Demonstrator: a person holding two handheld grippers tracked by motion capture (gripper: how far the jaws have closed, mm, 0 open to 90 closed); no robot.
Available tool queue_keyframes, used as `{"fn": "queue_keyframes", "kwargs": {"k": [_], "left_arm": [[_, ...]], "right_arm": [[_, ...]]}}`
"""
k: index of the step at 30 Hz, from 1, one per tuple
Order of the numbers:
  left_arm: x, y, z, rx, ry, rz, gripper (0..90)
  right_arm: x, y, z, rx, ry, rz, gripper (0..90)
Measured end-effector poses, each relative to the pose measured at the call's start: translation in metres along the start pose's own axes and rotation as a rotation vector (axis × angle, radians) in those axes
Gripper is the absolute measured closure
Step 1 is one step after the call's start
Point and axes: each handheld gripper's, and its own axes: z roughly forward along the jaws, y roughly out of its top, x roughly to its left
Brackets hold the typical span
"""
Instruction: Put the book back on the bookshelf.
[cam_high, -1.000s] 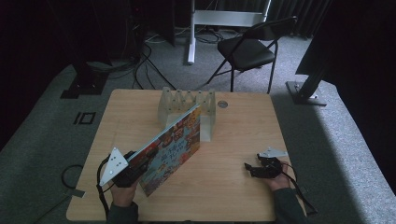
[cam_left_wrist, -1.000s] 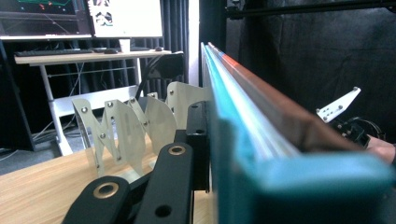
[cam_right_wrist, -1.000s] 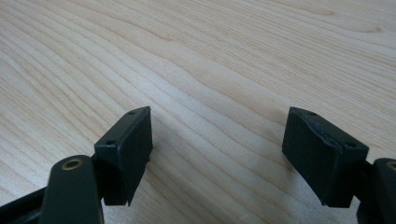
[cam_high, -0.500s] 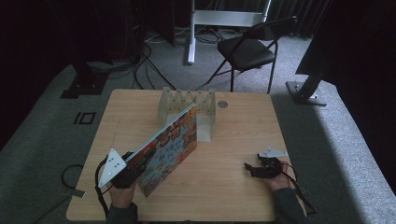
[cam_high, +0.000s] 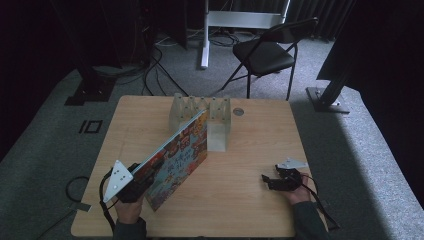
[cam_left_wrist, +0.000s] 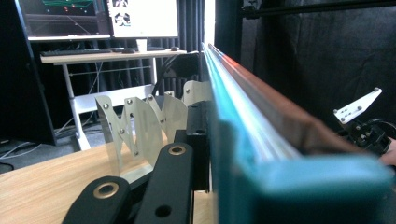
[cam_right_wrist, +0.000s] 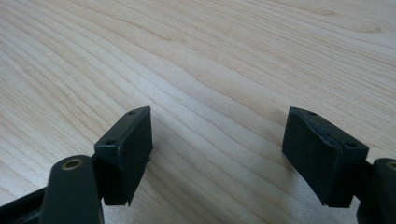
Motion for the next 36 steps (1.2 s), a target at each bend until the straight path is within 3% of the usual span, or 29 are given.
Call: {"fn": "queue_keyframes", "kwargs": {"k": [16,36], "left_arm": [[0.0019,0.0002,-0.0045,0.002,0.029,-0.003,80.1],[0.0058,0.0032,-0.0101,-0.002,0.075,-0.051,80.5]], "right_arm": [[0.0000,0.0000,0.0000,0.000,0.000,0.000,24.1],[-0.0001,0.0000,0.0000,-0.001,0.000,-0.002,24.1]]}}
